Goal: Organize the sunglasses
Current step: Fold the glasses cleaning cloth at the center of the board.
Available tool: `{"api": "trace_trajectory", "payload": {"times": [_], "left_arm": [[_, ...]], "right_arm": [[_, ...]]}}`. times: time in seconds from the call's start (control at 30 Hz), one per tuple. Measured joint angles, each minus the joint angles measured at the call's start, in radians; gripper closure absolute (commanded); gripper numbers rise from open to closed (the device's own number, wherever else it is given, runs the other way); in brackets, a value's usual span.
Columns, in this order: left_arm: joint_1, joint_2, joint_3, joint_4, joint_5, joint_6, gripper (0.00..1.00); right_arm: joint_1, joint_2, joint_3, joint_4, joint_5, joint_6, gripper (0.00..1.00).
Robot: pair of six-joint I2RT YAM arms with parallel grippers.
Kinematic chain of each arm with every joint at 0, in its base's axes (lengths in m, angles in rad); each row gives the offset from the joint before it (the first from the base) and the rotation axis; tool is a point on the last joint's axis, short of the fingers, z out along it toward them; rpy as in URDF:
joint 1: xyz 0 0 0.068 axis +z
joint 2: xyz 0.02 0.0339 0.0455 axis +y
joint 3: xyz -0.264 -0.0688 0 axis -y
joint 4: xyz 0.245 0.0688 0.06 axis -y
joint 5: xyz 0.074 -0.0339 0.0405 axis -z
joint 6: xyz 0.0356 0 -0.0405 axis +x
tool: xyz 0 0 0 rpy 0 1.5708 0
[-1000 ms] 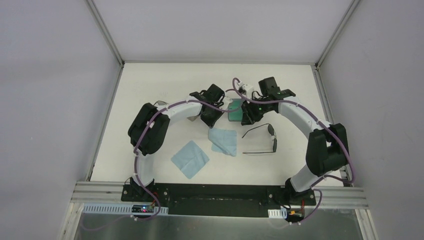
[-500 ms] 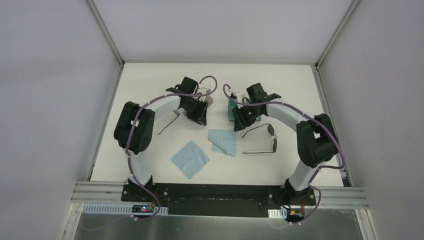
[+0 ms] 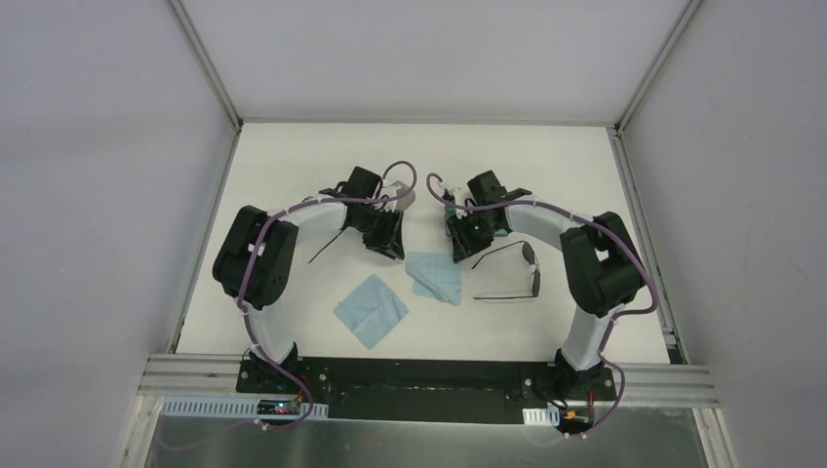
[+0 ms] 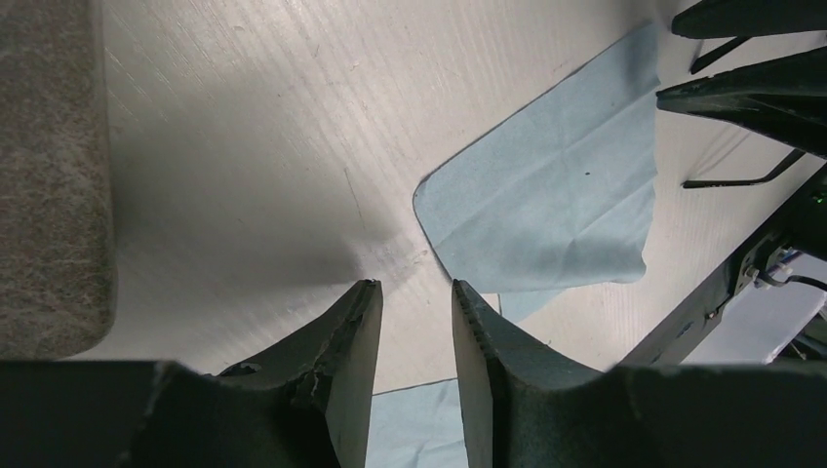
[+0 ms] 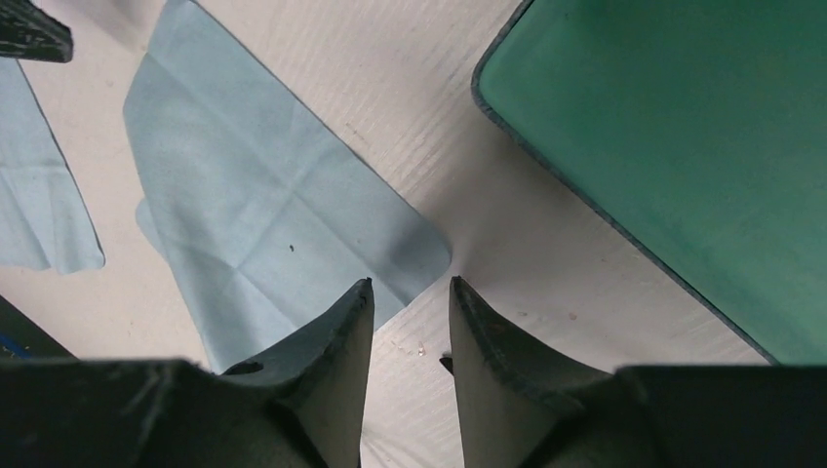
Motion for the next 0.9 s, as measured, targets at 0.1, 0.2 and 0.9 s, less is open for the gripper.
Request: {"api": "trace_trajectory", "payload": {"times": [0.1, 0.2, 0.9], "left_arm": [[0.000, -0.008, -0.006, 0.019, 0.000, -0.010, 0.66], [0.000, -0.008, -0.006, 0.044, -0.001, -0.021, 0.70], [-0.003, 0.055, 0.019, 0.099, 0.003, -0.058, 0.72]], "right_arm": [[0.000, 0.014, 0.001, 0.011, 0.003, 0.013, 0.64], [0.000, 0.020, 0.005, 0.023, 0.000, 0.023, 0.65], [0.000, 0.049, 0.025, 0.061, 0.004, 0.036, 0.84]]}}
